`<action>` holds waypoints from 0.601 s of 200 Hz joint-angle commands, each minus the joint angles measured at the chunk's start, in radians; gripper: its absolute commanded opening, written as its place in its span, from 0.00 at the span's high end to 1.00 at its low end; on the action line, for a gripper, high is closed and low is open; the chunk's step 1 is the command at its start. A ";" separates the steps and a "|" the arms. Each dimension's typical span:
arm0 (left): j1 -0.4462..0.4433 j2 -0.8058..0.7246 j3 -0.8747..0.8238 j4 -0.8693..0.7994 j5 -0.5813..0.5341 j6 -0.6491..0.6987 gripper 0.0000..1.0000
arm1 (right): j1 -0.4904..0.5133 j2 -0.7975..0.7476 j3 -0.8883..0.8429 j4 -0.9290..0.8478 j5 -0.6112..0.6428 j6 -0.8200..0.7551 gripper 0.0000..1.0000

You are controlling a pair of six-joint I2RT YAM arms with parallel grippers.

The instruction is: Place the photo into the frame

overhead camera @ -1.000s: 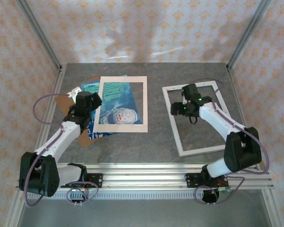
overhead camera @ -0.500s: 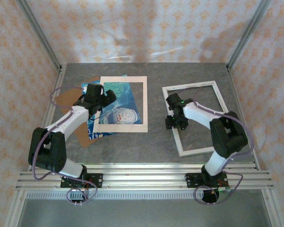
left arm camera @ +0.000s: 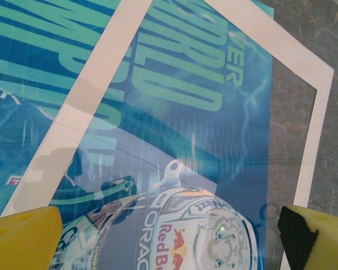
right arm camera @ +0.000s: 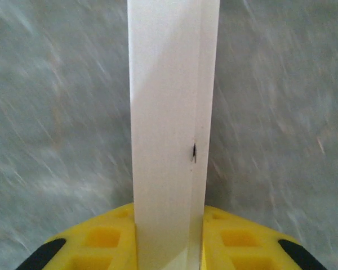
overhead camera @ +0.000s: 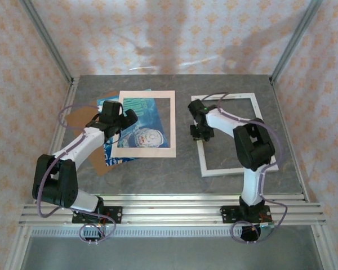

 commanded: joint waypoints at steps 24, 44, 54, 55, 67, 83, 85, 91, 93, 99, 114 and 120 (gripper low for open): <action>0.030 -0.032 -0.039 -0.034 -0.028 0.026 0.00 | 0.042 0.158 0.238 -0.092 0.048 0.028 0.76; 0.047 -0.023 -0.040 -0.035 -0.016 0.034 0.00 | 0.042 0.144 0.261 -0.122 0.078 0.068 0.66; 0.054 -0.017 -0.042 -0.031 -0.007 0.039 0.00 | 0.042 0.110 0.253 -0.126 0.084 0.092 0.57; 0.055 -0.016 -0.042 -0.030 -0.006 0.039 0.00 | 0.041 0.108 0.252 -0.127 0.085 0.094 0.56; 0.060 -0.008 -0.040 -0.022 0.009 0.049 0.00 | 0.043 0.062 0.242 -0.134 0.089 0.119 0.50; 0.062 0.009 -0.031 -0.019 0.038 0.068 0.00 | 0.051 0.004 0.219 -0.127 0.082 0.149 0.46; 0.063 0.011 -0.029 -0.019 0.043 0.071 0.00 | 0.052 -0.002 0.217 -0.126 0.078 0.152 0.46; 0.062 0.020 -0.026 -0.019 0.058 0.076 0.00 | 0.057 -0.020 0.211 -0.120 0.070 0.164 0.45; 0.062 0.023 -0.024 -0.017 0.063 0.078 0.00 | 0.058 -0.024 0.209 -0.118 0.065 0.169 0.45; 0.061 0.032 -0.021 -0.016 0.078 0.083 0.00 | 0.064 -0.037 0.202 -0.109 0.046 0.181 0.45; 0.062 0.056 -0.013 -0.015 0.107 0.094 0.00 | 0.082 -0.051 0.188 -0.079 -0.002 0.216 0.45; 0.062 0.066 -0.010 -0.017 0.113 0.097 0.00 | 0.092 -0.054 0.179 -0.056 -0.023 0.234 0.45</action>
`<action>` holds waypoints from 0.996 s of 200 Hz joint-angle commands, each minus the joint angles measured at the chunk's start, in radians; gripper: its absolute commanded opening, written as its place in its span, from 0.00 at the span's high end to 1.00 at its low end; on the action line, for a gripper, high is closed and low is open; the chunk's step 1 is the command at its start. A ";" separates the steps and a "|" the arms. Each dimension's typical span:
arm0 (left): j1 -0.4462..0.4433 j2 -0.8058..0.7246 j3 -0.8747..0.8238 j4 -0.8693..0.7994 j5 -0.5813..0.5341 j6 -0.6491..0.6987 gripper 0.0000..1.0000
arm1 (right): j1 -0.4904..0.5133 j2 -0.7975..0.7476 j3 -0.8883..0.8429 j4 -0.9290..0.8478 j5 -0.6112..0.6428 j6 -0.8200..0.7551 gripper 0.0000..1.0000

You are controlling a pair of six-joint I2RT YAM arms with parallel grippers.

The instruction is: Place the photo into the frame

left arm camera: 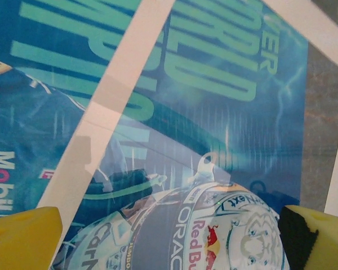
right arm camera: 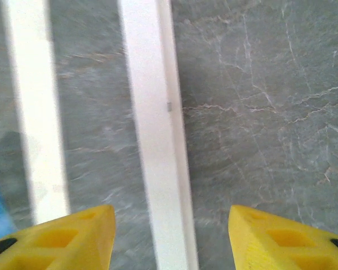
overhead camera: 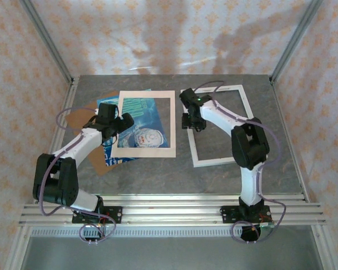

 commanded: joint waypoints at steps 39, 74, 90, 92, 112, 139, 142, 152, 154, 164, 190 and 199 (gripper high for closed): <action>0.004 0.098 0.026 -0.034 0.066 0.057 0.00 | 0.092 -0.003 -0.059 0.203 -0.144 0.236 0.49; 0.006 0.125 0.020 -0.068 0.071 0.079 0.00 | 0.119 0.085 -0.025 0.271 -0.116 0.301 0.49; 0.007 0.131 0.009 -0.073 0.068 0.080 0.00 | 0.119 0.113 -0.025 0.294 -0.094 0.324 0.49; 0.008 0.133 0.010 -0.075 0.068 0.081 0.00 | 0.119 0.117 -0.025 0.296 -0.089 0.325 0.49; 0.008 0.138 -0.001 -0.078 0.067 0.082 0.00 | 0.119 0.136 -0.025 0.306 -0.050 0.327 0.50; 0.010 0.155 -0.010 -0.079 0.061 0.084 0.00 | 0.118 0.146 -0.036 0.312 -0.019 0.327 0.49; 0.010 0.157 -0.010 -0.079 0.061 0.084 0.00 | 0.118 0.148 -0.038 0.314 -0.020 0.328 0.49; 0.010 0.167 -0.009 -0.079 0.063 0.082 0.00 | 0.118 0.157 -0.046 0.328 -0.040 0.326 0.49; 0.010 0.168 -0.010 -0.079 0.064 0.082 0.00 | 0.118 0.157 -0.047 0.330 -0.044 0.326 0.49; 0.011 0.178 -0.010 -0.078 0.066 0.081 0.00 | 0.120 0.167 -0.058 0.356 -0.076 0.330 0.49; 0.010 0.200 -0.019 -0.069 0.065 0.075 0.00 | 0.120 0.178 -0.087 0.402 -0.115 0.352 0.49; 0.010 0.210 -0.022 -0.067 0.065 0.072 0.00 | 0.120 0.171 -0.097 0.414 -0.119 0.351 0.49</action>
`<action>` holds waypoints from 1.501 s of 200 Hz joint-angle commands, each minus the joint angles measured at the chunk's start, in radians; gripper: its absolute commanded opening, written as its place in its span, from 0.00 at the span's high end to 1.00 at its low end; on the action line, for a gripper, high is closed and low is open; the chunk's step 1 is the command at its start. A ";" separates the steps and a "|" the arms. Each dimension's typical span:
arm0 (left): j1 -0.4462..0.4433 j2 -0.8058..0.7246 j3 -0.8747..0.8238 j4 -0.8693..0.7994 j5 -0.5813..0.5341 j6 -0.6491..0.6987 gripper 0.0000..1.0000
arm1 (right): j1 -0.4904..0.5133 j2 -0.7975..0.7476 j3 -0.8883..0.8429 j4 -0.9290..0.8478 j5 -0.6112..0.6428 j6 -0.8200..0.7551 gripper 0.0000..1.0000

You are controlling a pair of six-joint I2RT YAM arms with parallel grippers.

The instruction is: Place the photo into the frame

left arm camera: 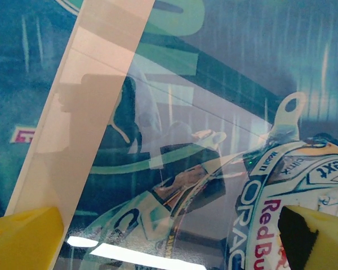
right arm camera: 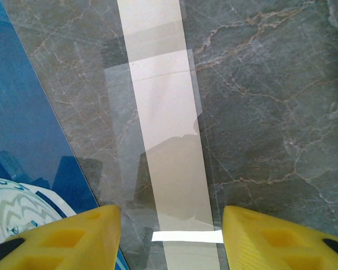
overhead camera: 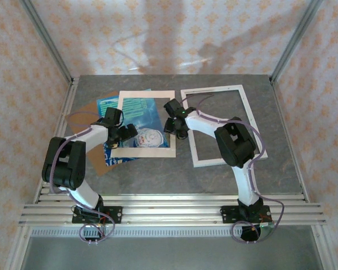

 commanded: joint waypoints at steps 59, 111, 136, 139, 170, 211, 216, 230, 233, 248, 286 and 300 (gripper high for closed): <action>0.010 0.056 -0.015 -0.047 -0.020 0.016 0.00 | 0.001 -0.087 -0.088 0.180 -0.106 -0.031 0.49; 0.010 0.054 -0.002 -0.069 -0.027 0.019 0.00 | -0.001 -0.174 -0.127 0.210 -0.116 -0.063 0.48; 0.010 0.053 0.003 -0.079 -0.032 0.022 0.00 | -0.001 -0.193 -0.153 0.235 -0.132 -0.053 0.48; 0.010 0.052 0.003 -0.081 -0.033 0.022 0.00 | -0.001 -0.196 -0.160 0.241 -0.134 -0.052 0.48; 0.010 0.053 0.011 -0.091 -0.034 0.027 0.00 | -0.003 -0.192 -0.198 0.295 -0.171 -0.058 0.52; 0.009 0.064 0.023 -0.107 -0.035 0.027 0.00 | -0.004 -0.167 -0.258 0.388 -0.250 0.014 0.59; 0.009 0.066 0.024 -0.108 -0.032 0.027 0.00 | -0.004 -0.171 -0.276 0.417 -0.257 0.024 0.60; 0.010 0.073 0.032 -0.117 -0.027 0.027 0.00 | -0.006 -0.185 -0.320 0.490 -0.270 0.040 0.62; 0.010 0.073 0.034 -0.118 -0.027 0.027 0.00 | -0.006 -0.189 -0.330 0.509 -0.273 0.043 0.62; 0.009 0.078 0.040 -0.127 -0.027 0.027 0.00 | -0.007 -0.197 -0.364 0.576 -0.289 0.038 0.64; 0.009 0.084 0.054 -0.149 -0.037 0.060 0.00 | -0.012 -0.168 -0.361 0.590 -0.339 -0.045 0.70; 0.010 0.088 0.056 -0.155 -0.044 0.062 0.00 | -0.016 -0.173 -0.378 0.655 -0.381 -0.028 0.73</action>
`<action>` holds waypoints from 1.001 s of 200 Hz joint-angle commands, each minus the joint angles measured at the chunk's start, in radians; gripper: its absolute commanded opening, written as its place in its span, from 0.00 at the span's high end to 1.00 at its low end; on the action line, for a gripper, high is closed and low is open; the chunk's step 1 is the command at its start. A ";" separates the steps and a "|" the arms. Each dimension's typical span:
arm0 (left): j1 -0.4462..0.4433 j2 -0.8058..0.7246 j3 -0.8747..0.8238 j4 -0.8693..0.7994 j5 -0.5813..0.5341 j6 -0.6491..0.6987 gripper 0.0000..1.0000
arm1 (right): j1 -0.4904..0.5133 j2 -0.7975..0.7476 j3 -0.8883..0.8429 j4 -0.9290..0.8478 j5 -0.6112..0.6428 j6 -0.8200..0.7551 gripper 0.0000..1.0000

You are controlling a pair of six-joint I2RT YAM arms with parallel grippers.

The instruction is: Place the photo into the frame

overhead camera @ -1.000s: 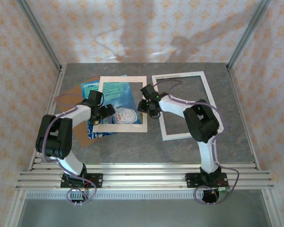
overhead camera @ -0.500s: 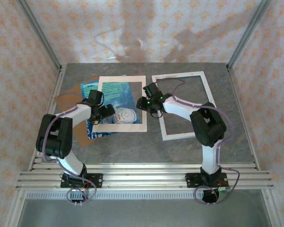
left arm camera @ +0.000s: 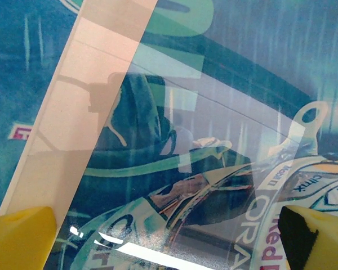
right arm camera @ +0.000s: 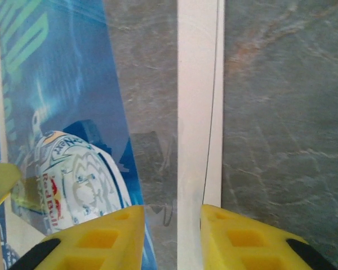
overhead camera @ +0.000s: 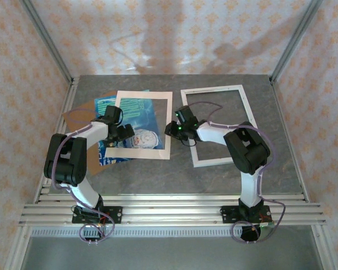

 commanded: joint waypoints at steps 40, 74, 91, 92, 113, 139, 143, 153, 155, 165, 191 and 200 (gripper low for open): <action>-0.003 0.051 -0.019 -0.061 0.031 -0.003 0.00 | 0.015 -0.027 -0.039 0.206 -0.174 0.007 0.72; -0.003 0.066 -0.021 -0.064 0.034 -0.001 0.00 | 0.011 0.021 -0.020 0.180 -0.191 0.011 0.73; -0.003 0.066 -0.017 -0.068 0.032 -0.001 0.00 | 0.011 0.041 -0.005 0.133 -0.152 0.041 0.73; -0.004 0.067 -0.017 -0.068 0.032 -0.001 0.00 | 0.011 0.042 -0.004 0.130 -0.150 0.041 0.73; -0.004 0.069 -0.016 -0.067 0.034 -0.003 0.00 | 0.011 0.045 -0.014 0.127 -0.119 0.091 0.73; -0.004 0.067 -0.013 -0.062 0.045 -0.013 0.00 | 0.013 0.043 -0.038 0.195 -0.139 0.168 0.72; -0.004 0.067 -0.011 -0.061 0.046 -0.013 0.00 | 0.015 0.044 -0.036 0.198 -0.142 0.179 0.72; -0.004 0.066 -0.009 -0.059 0.048 -0.012 0.00 | 0.019 0.046 -0.034 0.191 -0.138 0.194 0.72; -0.004 0.066 -0.008 -0.061 0.048 -0.012 0.00 | 0.021 0.045 -0.032 0.185 -0.135 0.196 0.72; -0.004 0.064 -0.006 -0.060 0.049 -0.013 0.00 | 0.024 0.046 -0.011 0.108 -0.099 0.198 0.71; -0.004 0.061 -0.005 -0.061 0.050 -0.013 0.00 | 0.030 0.048 0.027 -0.018 -0.020 0.186 0.65; -0.004 0.062 -0.004 -0.061 0.052 -0.013 0.00 | 0.030 0.055 0.036 -0.042 -0.007 0.188 0.64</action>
